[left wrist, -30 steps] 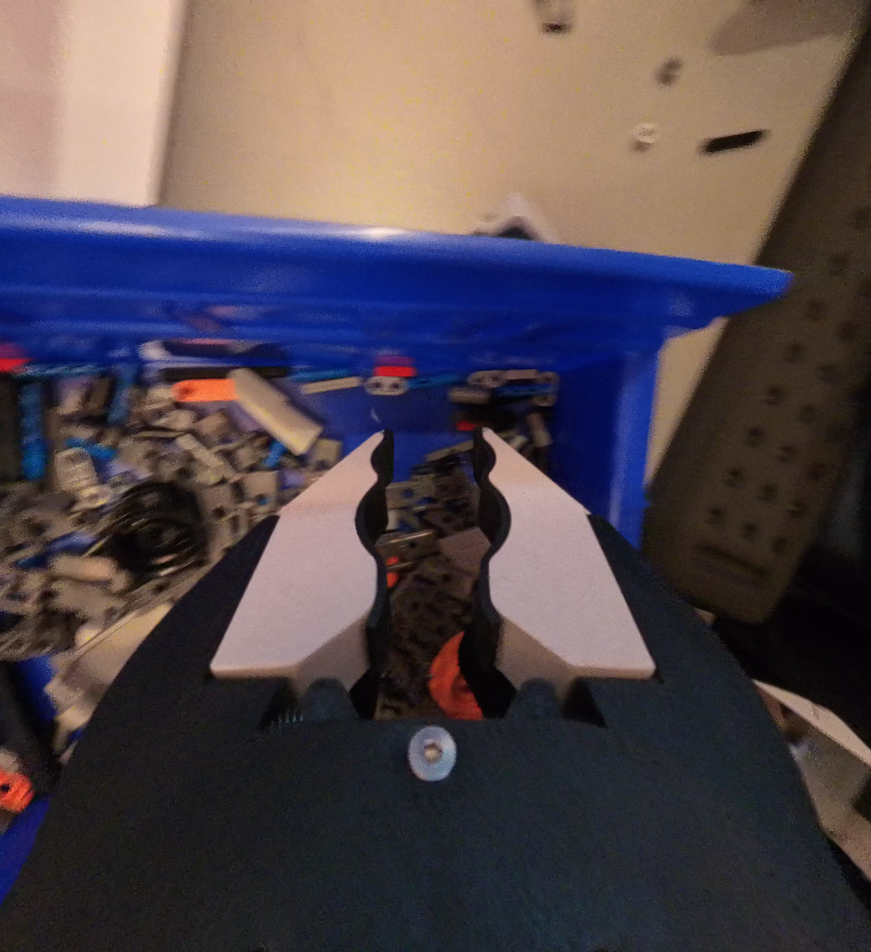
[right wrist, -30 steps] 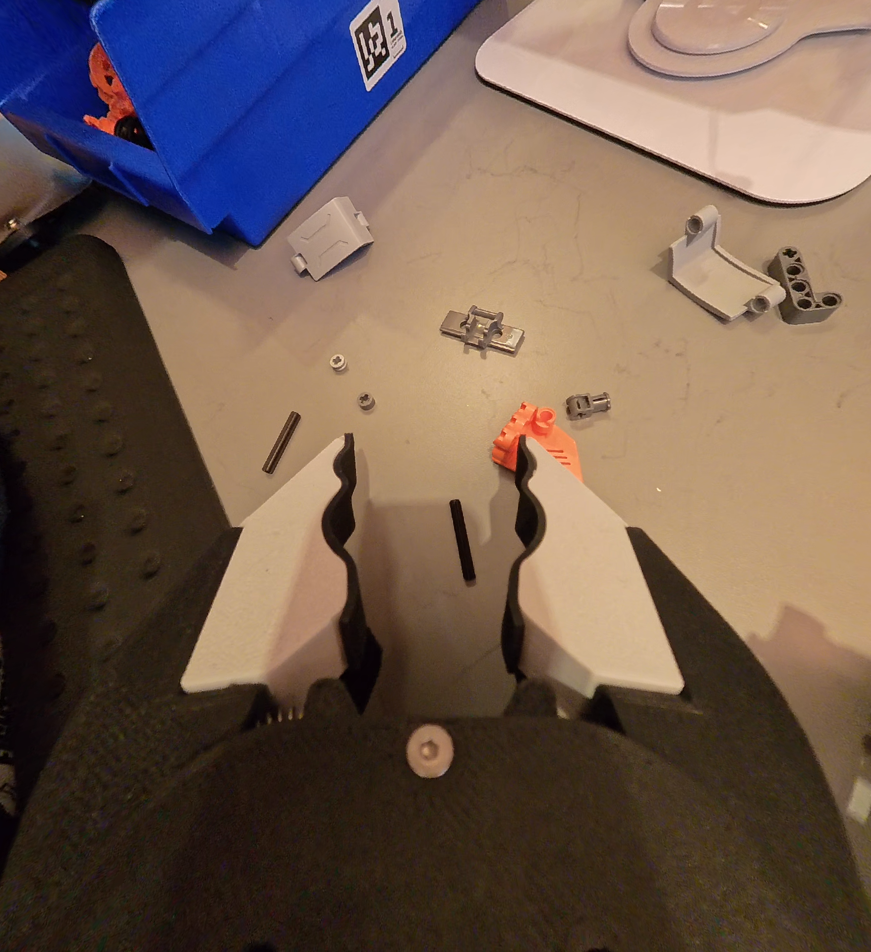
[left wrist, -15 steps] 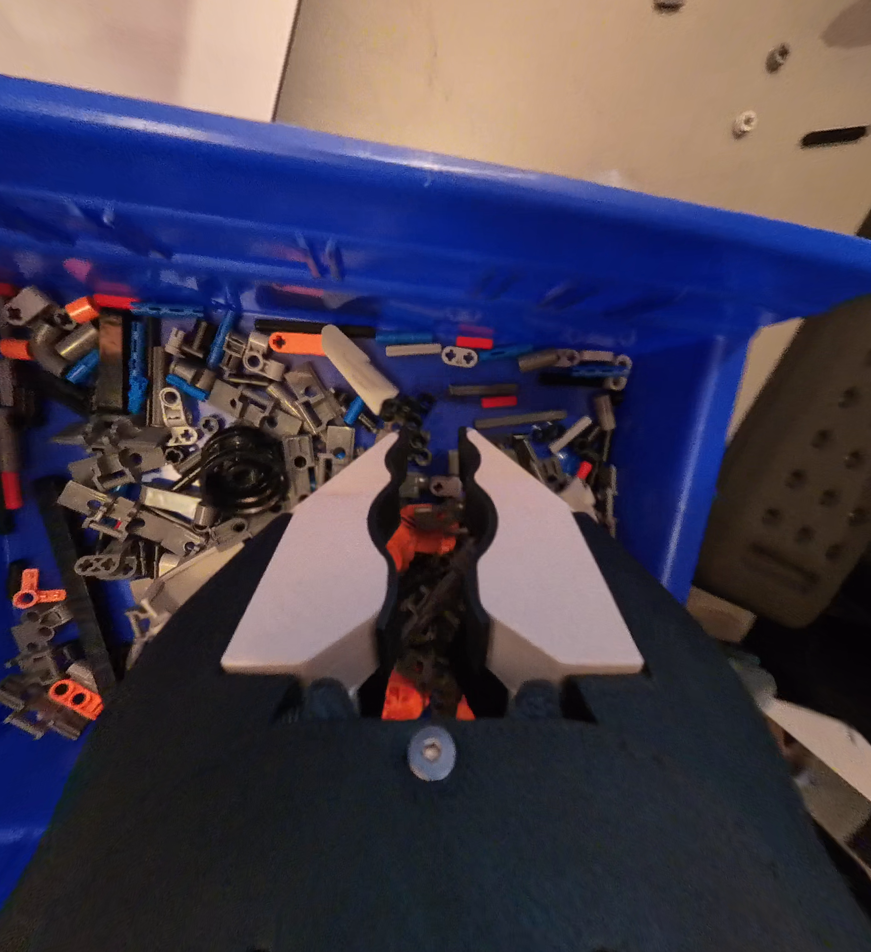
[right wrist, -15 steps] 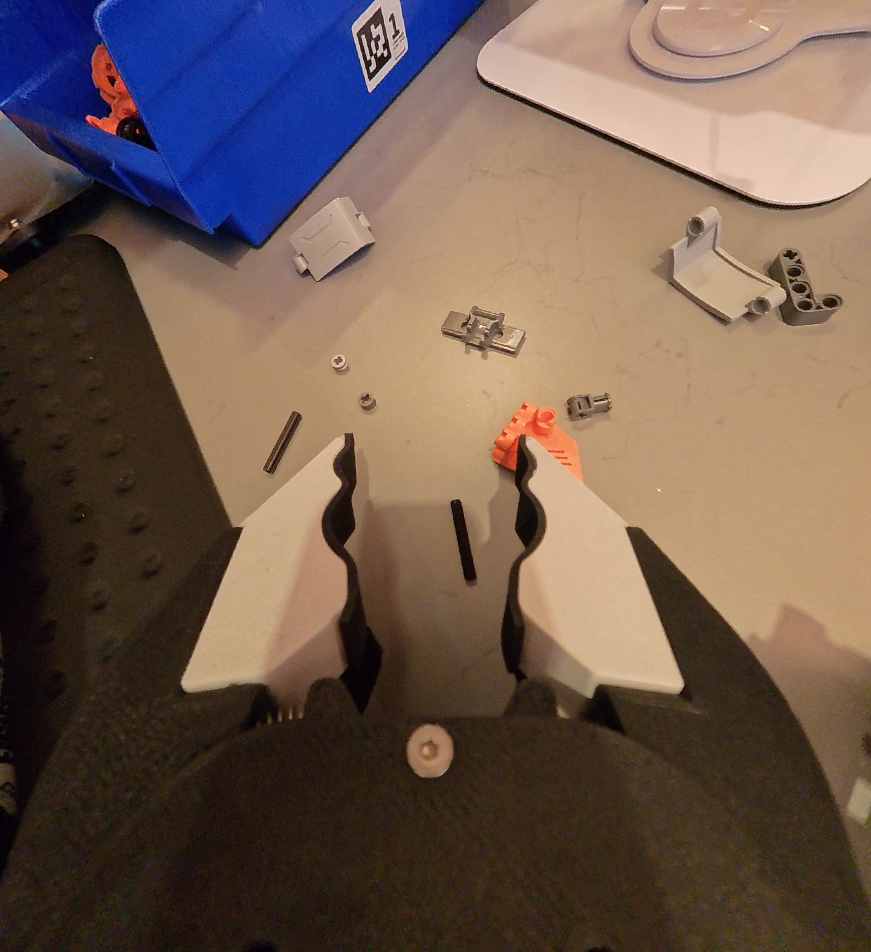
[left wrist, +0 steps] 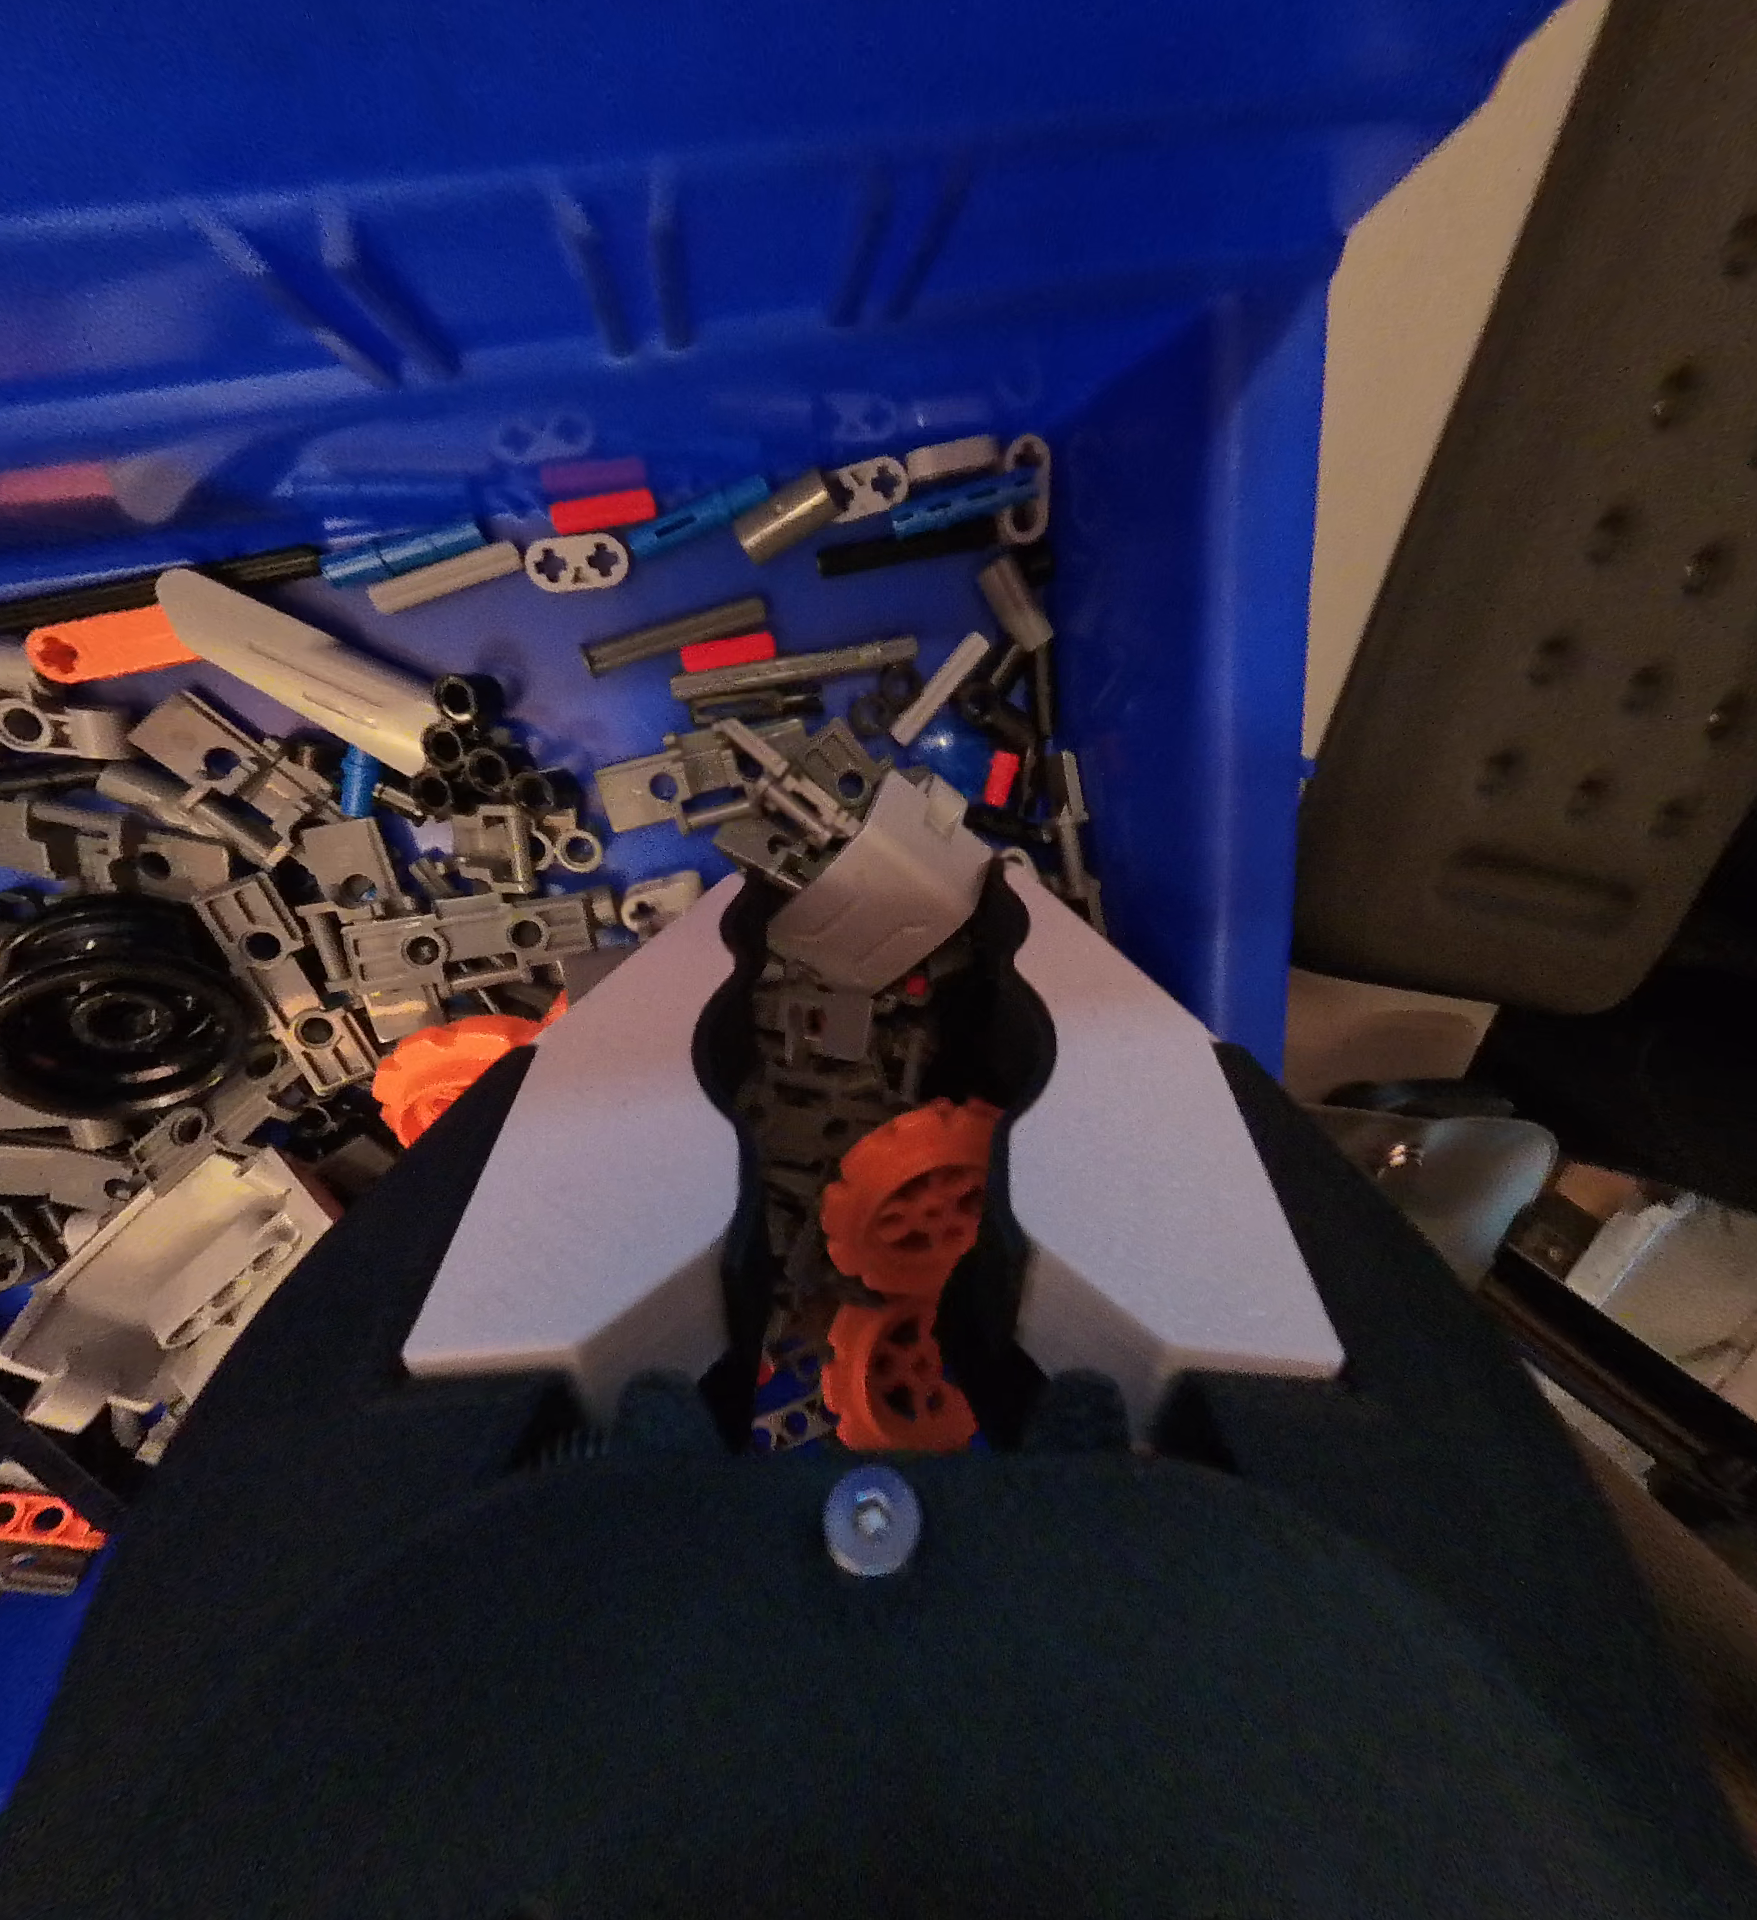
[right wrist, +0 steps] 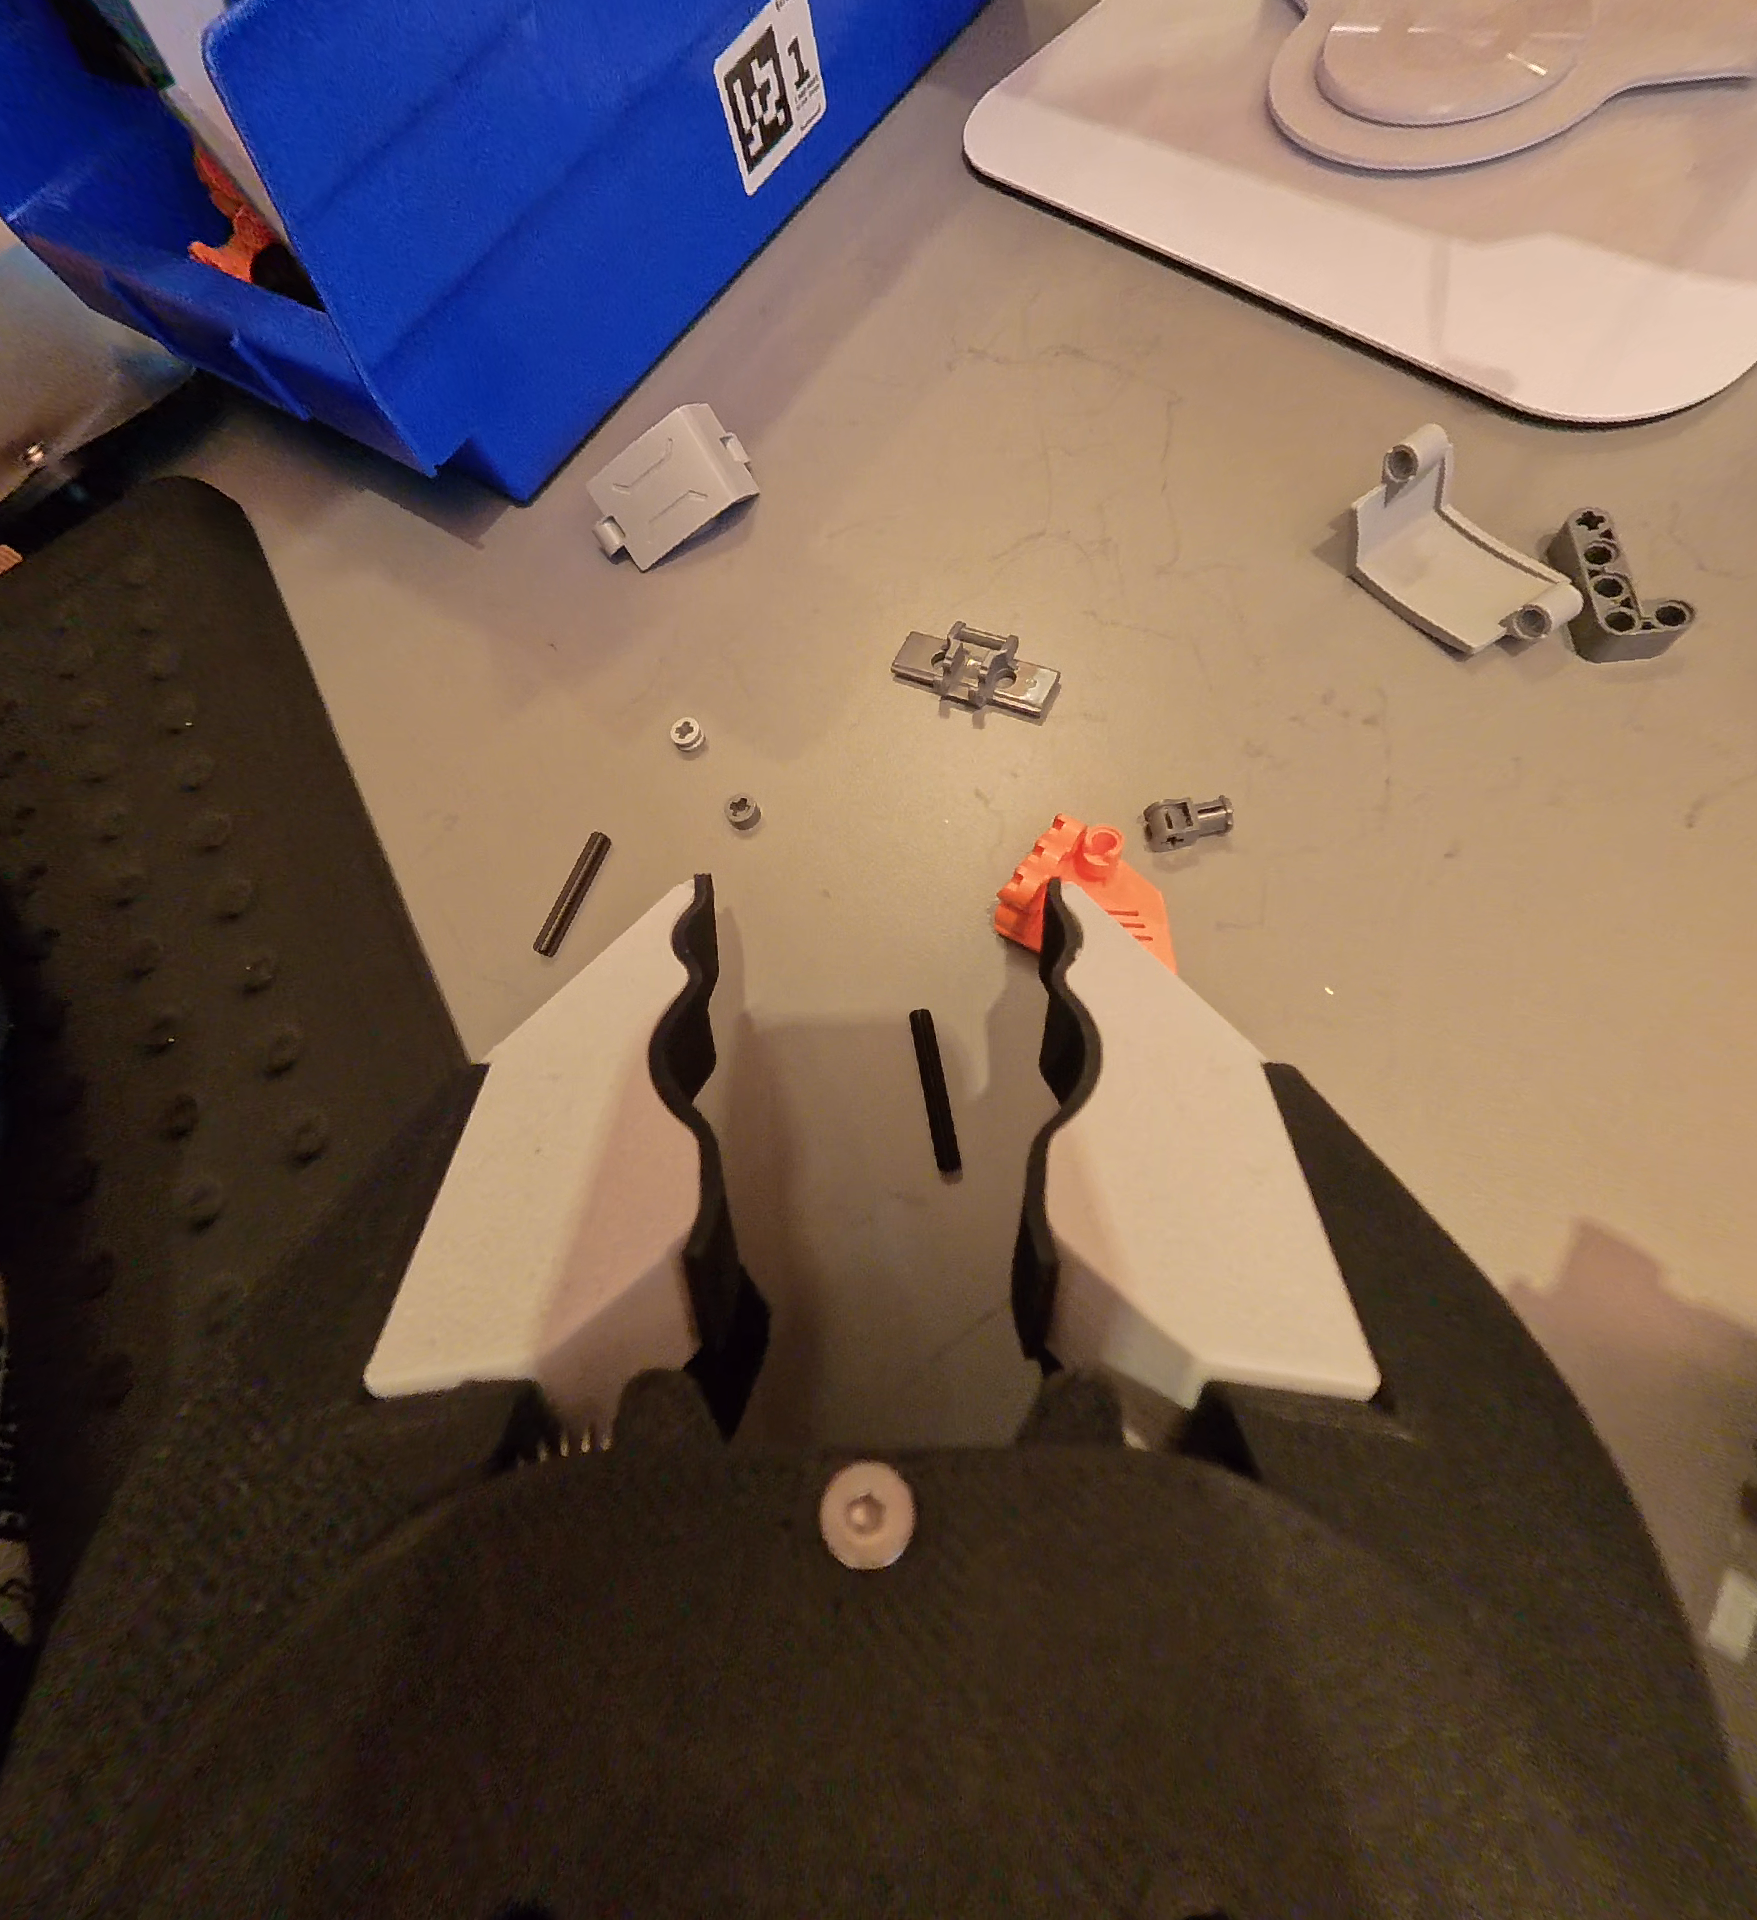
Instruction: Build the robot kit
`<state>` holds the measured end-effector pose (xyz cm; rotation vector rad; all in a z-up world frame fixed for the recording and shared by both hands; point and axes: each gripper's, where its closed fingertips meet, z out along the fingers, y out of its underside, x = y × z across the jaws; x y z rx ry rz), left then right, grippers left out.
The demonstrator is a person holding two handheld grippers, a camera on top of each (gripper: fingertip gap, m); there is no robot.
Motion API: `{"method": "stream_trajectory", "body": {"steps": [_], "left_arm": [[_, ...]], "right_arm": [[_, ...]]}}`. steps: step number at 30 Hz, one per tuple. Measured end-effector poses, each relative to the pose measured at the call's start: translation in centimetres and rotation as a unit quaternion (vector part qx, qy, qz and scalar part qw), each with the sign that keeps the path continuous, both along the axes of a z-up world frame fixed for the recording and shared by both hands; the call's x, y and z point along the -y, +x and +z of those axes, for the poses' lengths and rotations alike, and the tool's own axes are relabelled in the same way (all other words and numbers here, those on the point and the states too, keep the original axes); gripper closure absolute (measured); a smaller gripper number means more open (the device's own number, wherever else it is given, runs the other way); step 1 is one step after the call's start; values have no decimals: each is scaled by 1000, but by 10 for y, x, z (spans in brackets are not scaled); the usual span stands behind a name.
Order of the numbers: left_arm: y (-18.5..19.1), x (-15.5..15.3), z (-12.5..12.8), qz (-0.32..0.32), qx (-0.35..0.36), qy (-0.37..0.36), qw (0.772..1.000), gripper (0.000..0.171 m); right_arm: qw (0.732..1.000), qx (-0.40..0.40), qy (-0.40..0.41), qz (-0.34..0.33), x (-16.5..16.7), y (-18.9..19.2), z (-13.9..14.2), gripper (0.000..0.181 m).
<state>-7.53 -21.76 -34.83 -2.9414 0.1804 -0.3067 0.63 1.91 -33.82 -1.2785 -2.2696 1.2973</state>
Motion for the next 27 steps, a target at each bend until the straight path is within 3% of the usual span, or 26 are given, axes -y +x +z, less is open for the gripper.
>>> {"method": "stream_trajectory", "body": {"steps": [7, 17, 23, 27], "left_arm": [[-34, -10, 3, 42, -49, 19, 998, 143], [-88, -18, 7, 88, -111, 42, 989, 143], [-79, -10, 20, 80, -76, 44, 993, 125], [-67, 7, 36, 53, -47, 31, 997, 122]], "right_arm": [[1000, -1, -1, 0, 0, 0, 1, 121], [1000, -2, -2, 0, 0, 0, 1, 121], [1000, -3, -3, 0, 0, 0, 1, 120], [1000, -3, -4, 0, 0, 0, 2, 120]]}}
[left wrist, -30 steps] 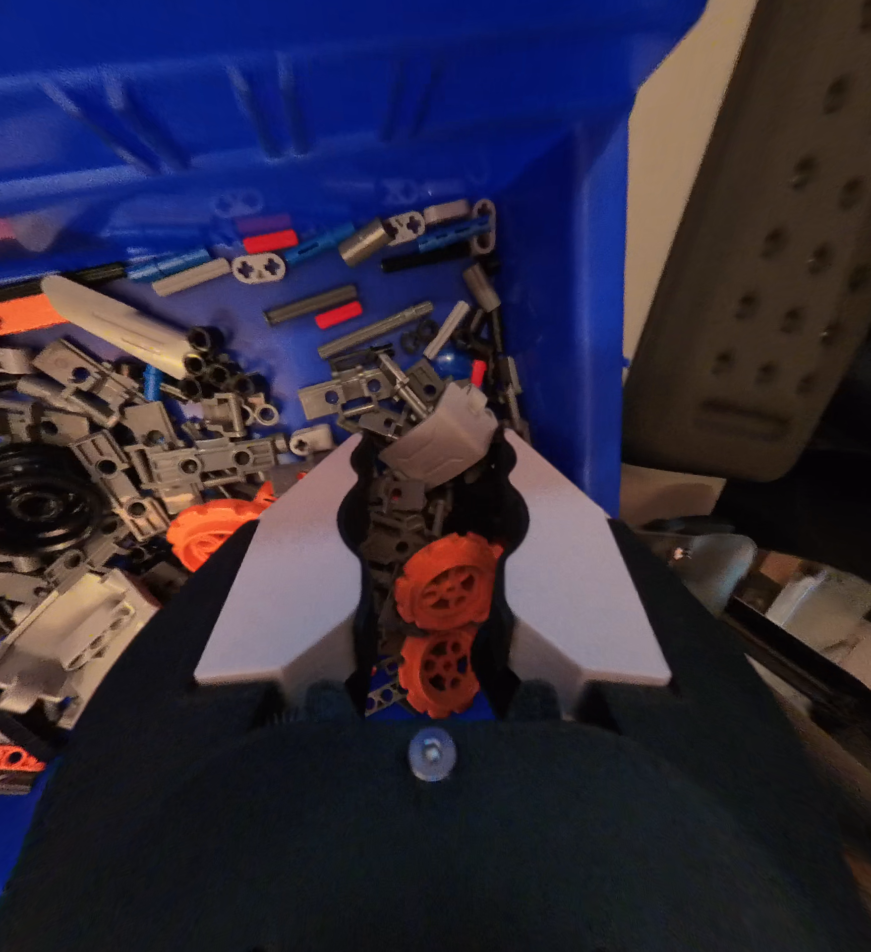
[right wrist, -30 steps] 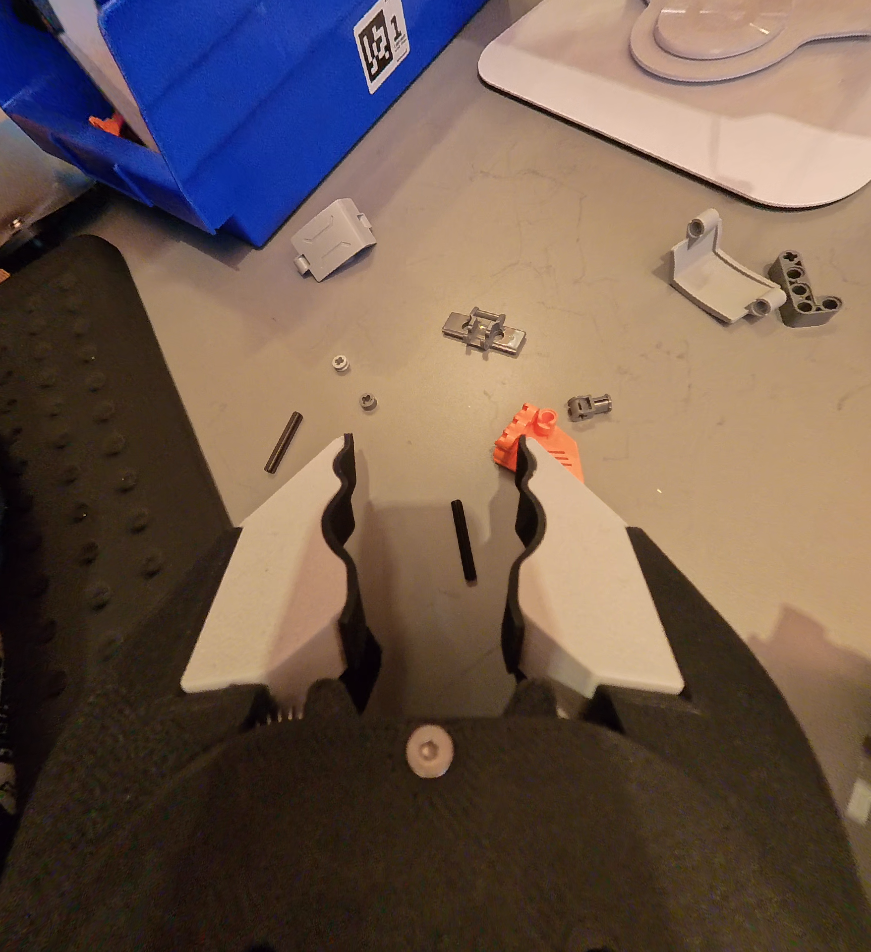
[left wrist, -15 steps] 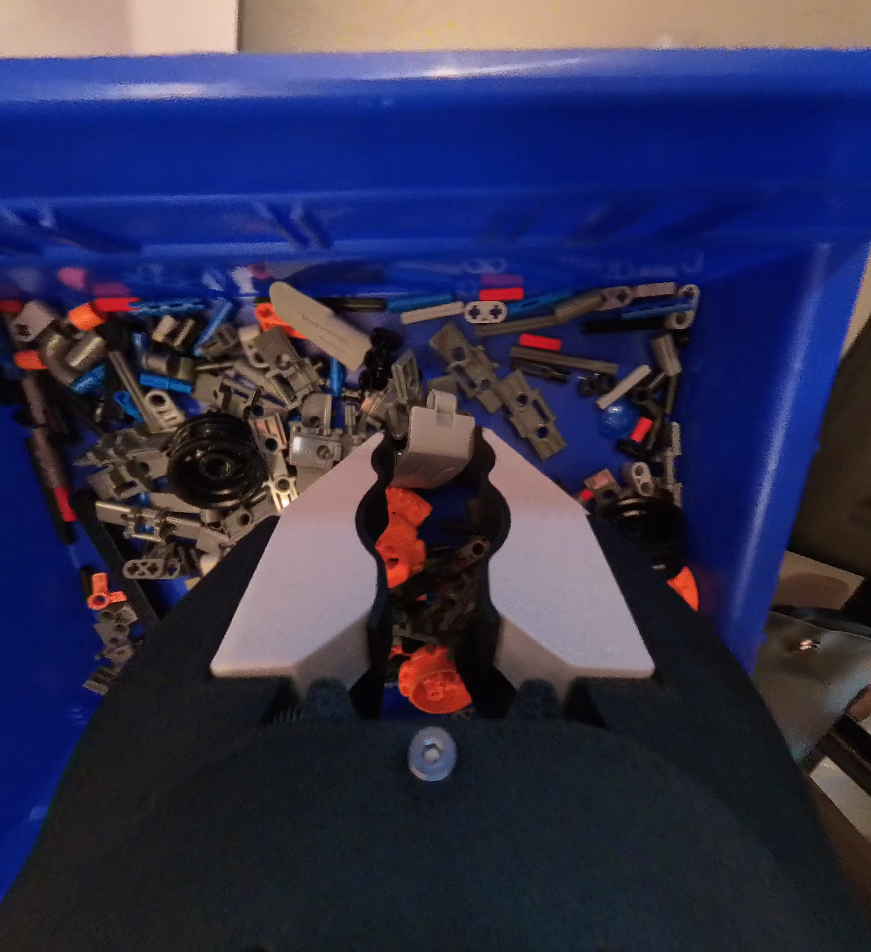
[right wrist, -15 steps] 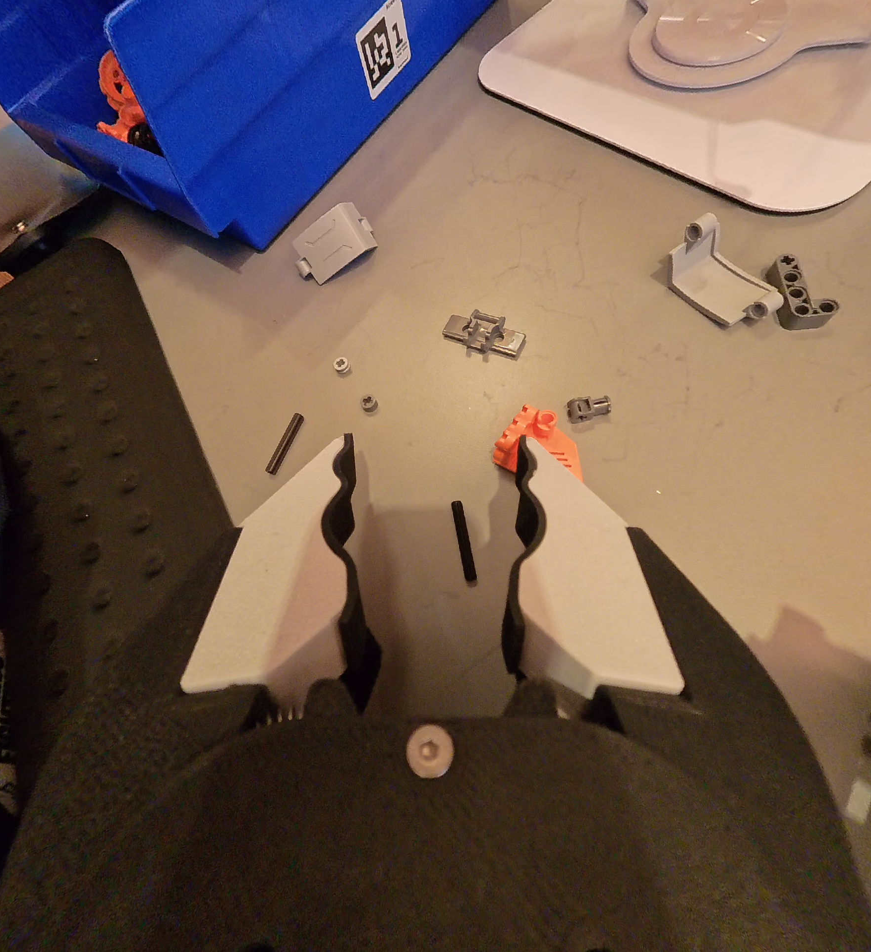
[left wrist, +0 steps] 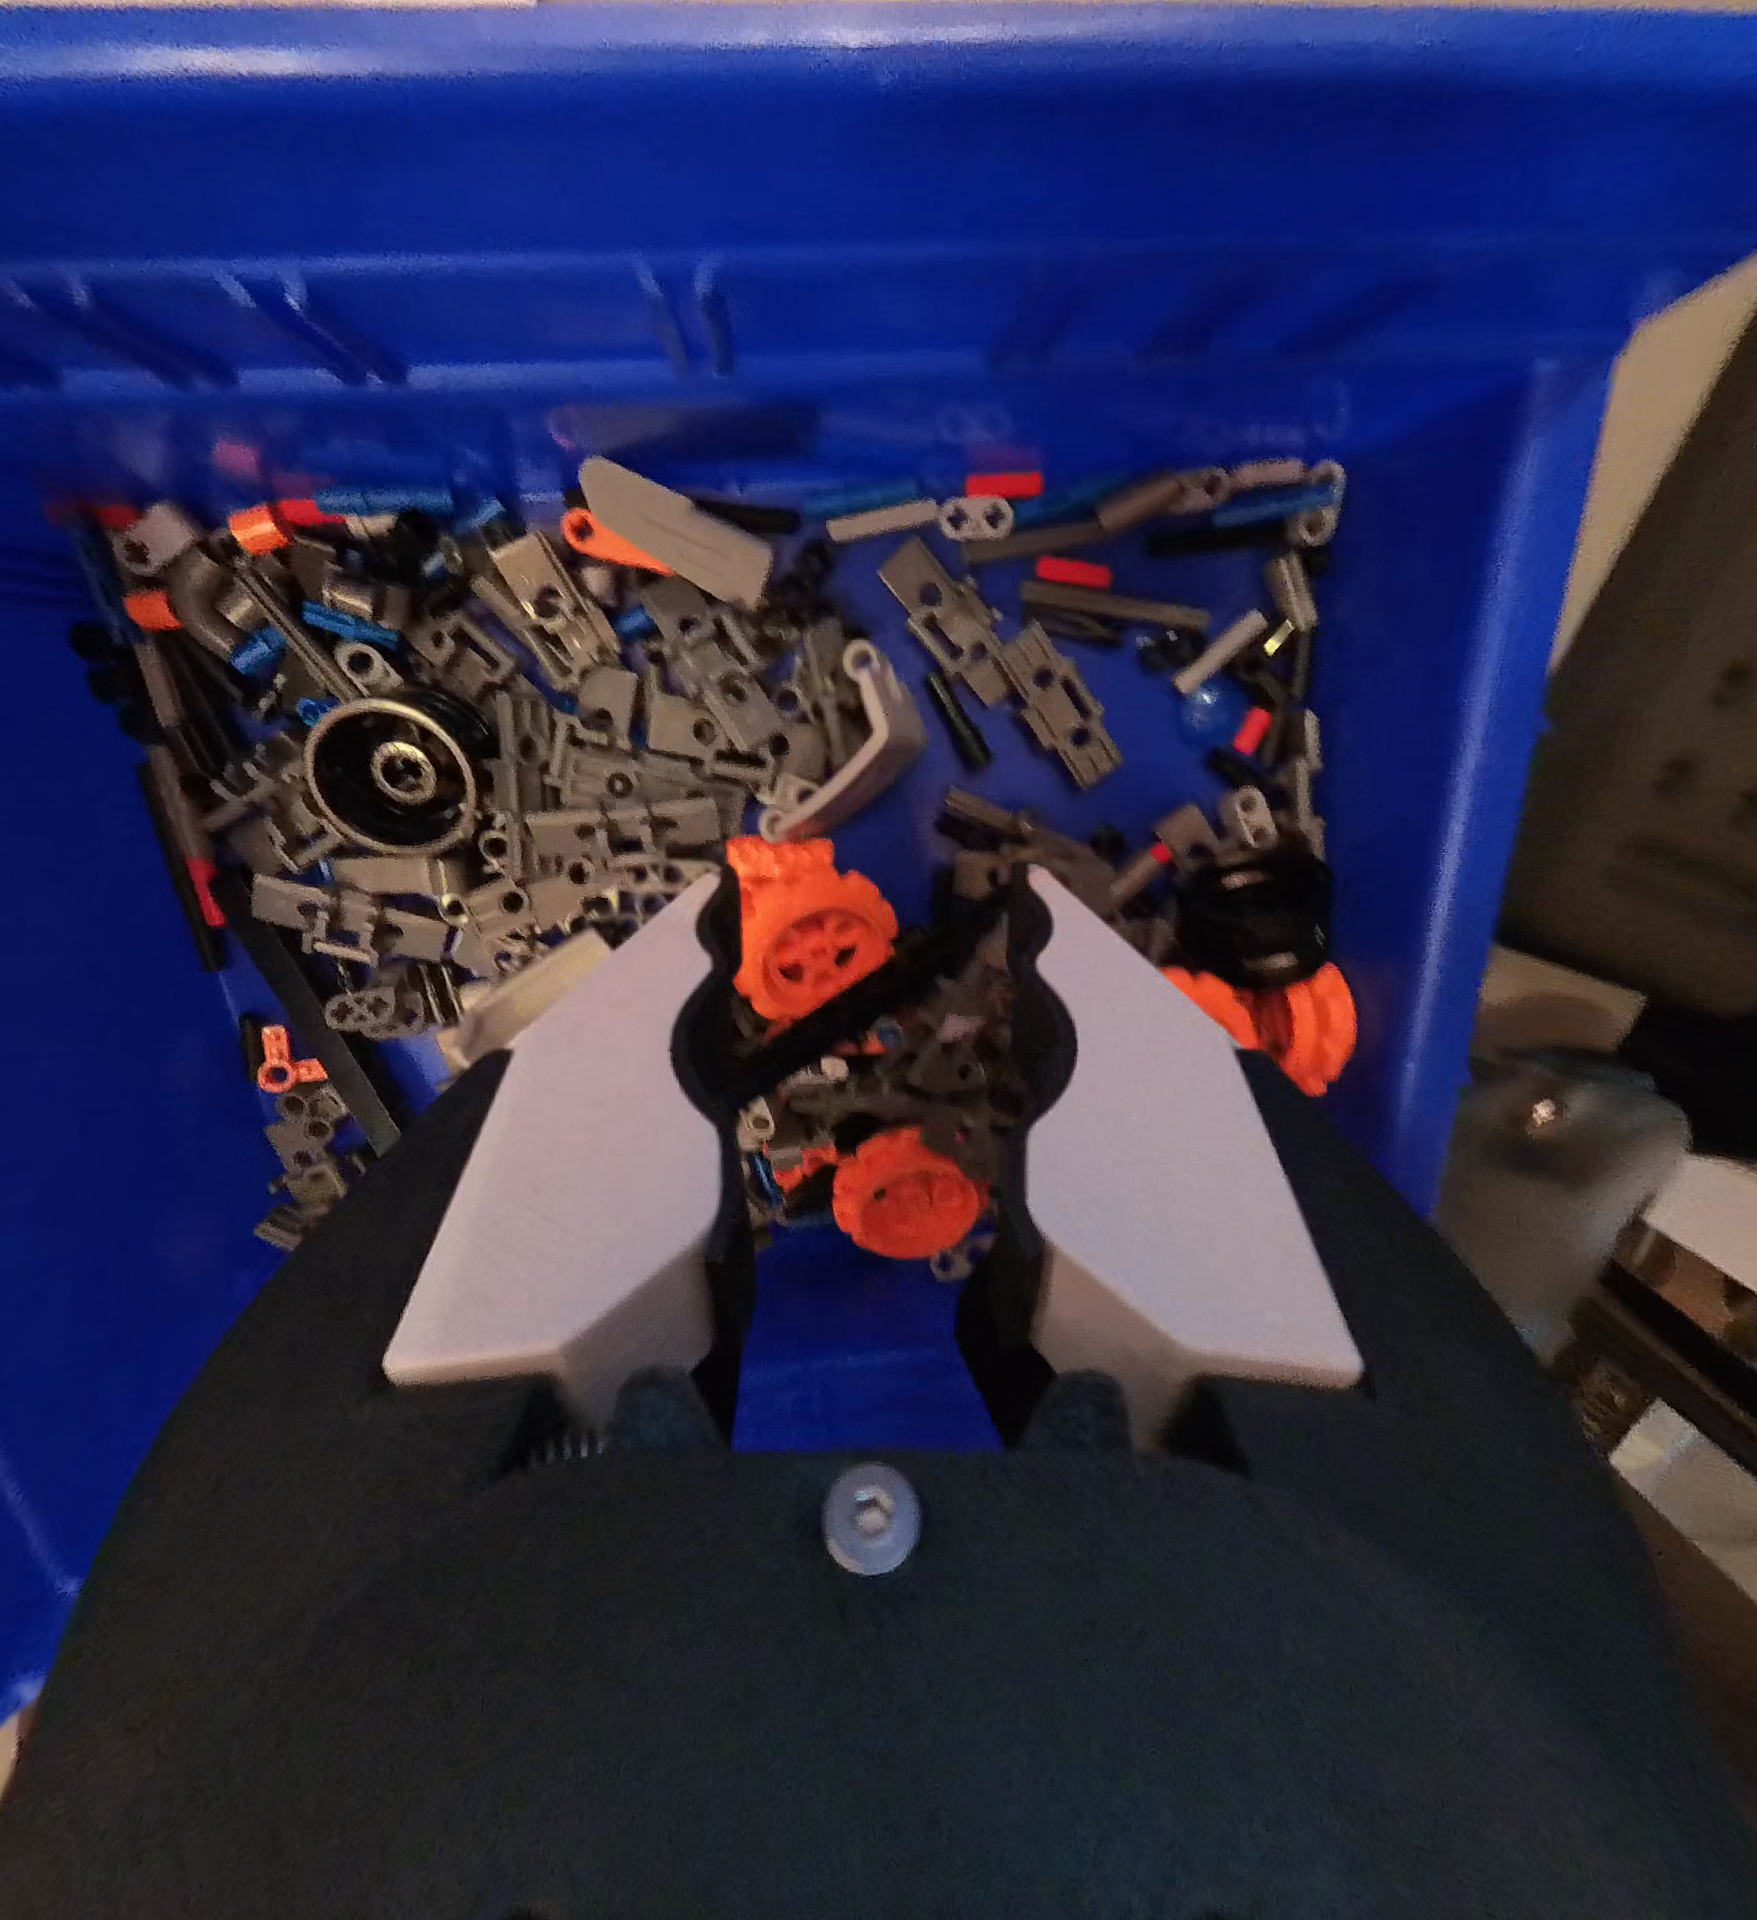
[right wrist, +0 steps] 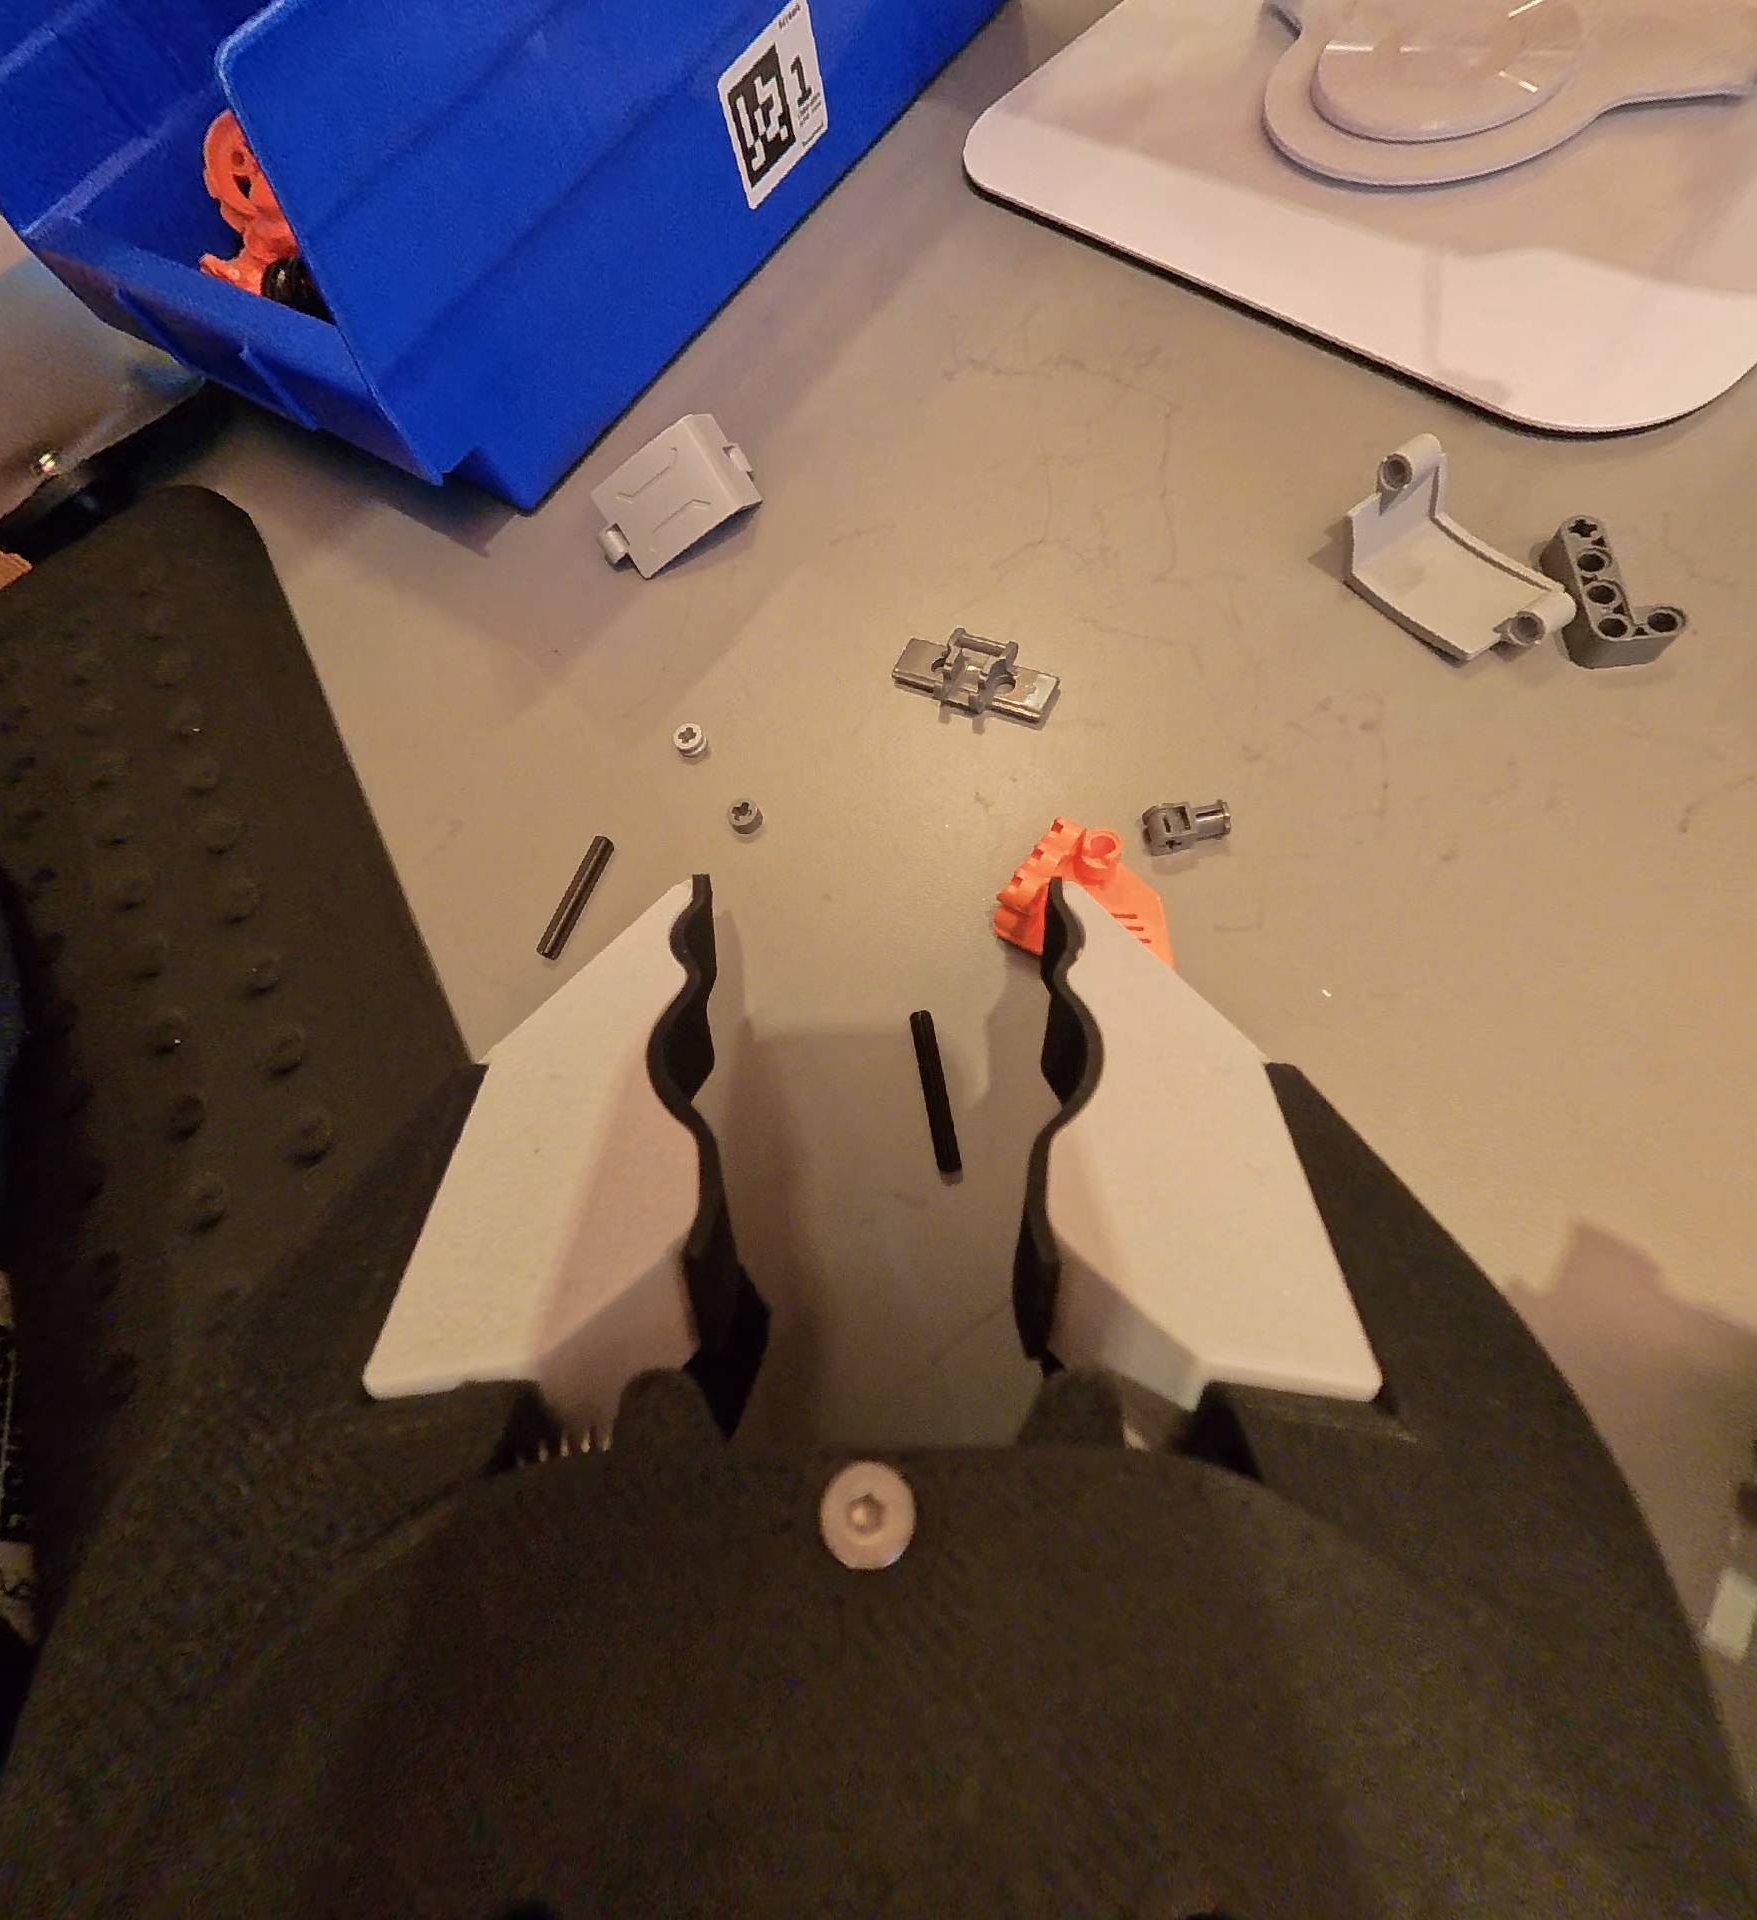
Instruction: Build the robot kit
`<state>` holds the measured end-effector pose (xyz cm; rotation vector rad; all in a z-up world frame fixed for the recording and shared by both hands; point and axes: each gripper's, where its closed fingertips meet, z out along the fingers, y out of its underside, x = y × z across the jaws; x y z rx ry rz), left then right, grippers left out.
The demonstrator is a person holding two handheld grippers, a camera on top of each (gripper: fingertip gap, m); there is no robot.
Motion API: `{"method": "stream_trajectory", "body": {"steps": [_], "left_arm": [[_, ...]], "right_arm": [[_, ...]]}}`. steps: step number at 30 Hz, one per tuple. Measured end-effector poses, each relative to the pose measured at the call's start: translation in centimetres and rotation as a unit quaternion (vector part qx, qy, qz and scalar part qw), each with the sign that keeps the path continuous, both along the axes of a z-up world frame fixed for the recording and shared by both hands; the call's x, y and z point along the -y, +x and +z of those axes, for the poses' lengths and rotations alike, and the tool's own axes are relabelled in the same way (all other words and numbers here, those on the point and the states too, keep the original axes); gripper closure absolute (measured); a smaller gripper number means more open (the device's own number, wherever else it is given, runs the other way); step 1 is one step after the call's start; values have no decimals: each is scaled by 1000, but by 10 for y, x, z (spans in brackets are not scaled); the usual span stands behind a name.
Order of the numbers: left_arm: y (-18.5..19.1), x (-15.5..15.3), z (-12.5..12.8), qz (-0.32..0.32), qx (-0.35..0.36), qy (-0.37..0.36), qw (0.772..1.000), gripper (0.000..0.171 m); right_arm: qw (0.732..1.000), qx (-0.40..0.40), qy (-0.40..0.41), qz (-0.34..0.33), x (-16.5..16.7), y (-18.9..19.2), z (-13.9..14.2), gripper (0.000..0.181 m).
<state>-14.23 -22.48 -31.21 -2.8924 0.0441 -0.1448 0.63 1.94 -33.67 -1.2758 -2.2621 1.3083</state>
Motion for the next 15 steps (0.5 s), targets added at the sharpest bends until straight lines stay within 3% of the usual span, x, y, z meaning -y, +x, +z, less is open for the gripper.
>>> {"method": "stream_trajectory", "body": {"steps": [6, 9, 12, 15], "left_arm": [[41, 39, 2, -57, 81, -60, 993, 112], [56, 41, -7, -85, 100, -84, 988, 102], [60, 41, -19, -96, 85, -97, 987, 98], [54, 40, -24, -99, 61, -102, 988, 106]], "right_arm": [[1000, 0, -1, -1, 0, 0, 0, 120], [1000, 0, -1, -1, 0, 0, 0, 120], [1000, -1, -3, -2, -1, 0, 1, 120], [1000, -2, -4, -3, -1, -1, 1, 120]]}}
